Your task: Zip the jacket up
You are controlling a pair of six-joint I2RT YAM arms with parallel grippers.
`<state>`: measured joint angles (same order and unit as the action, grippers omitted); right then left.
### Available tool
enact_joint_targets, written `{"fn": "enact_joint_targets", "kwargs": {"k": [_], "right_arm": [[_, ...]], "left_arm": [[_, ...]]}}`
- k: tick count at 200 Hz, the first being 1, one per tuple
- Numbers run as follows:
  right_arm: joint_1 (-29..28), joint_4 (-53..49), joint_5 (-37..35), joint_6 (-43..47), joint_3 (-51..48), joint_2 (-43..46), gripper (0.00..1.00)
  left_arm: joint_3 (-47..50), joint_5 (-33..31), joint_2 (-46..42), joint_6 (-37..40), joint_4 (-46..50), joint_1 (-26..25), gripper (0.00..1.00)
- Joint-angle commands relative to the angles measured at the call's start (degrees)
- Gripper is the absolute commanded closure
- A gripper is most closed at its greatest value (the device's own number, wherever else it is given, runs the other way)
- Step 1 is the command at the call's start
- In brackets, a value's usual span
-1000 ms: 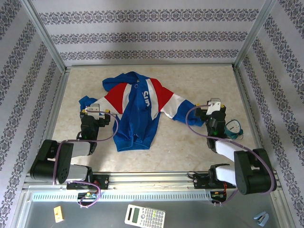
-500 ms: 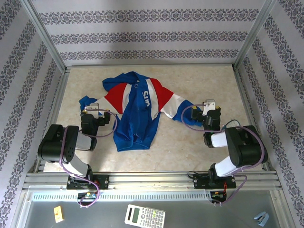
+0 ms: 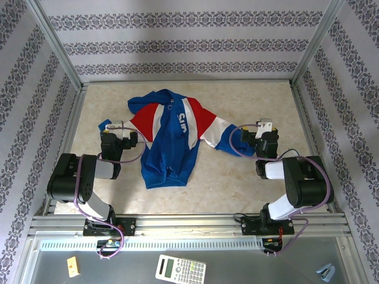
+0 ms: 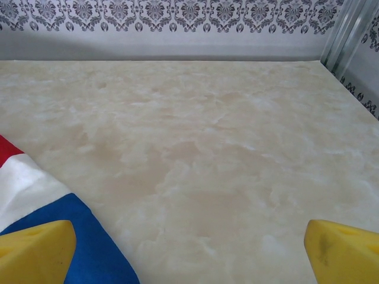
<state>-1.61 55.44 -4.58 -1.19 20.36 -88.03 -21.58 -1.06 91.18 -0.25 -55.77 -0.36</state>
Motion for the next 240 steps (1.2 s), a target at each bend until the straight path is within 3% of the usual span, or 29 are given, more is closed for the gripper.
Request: {"fn": "enact_joint_targets", "kwargs": {"k": [1, 240], "right_arm": [[0.38, 0.28, 1.23, -0.83, 0.73, 0.05, 0.02], [0.29, -0.09, 1.49, -0.61, 0.99, 0.05, 0.02]], "left_arm": [[-0.39, 0.88, -0.21, -0.57, 1.52, 0.62, 0.00], [-0.83, 2.73, -0.12, 0.20, 2.24, 0.64, 0.00]]}}
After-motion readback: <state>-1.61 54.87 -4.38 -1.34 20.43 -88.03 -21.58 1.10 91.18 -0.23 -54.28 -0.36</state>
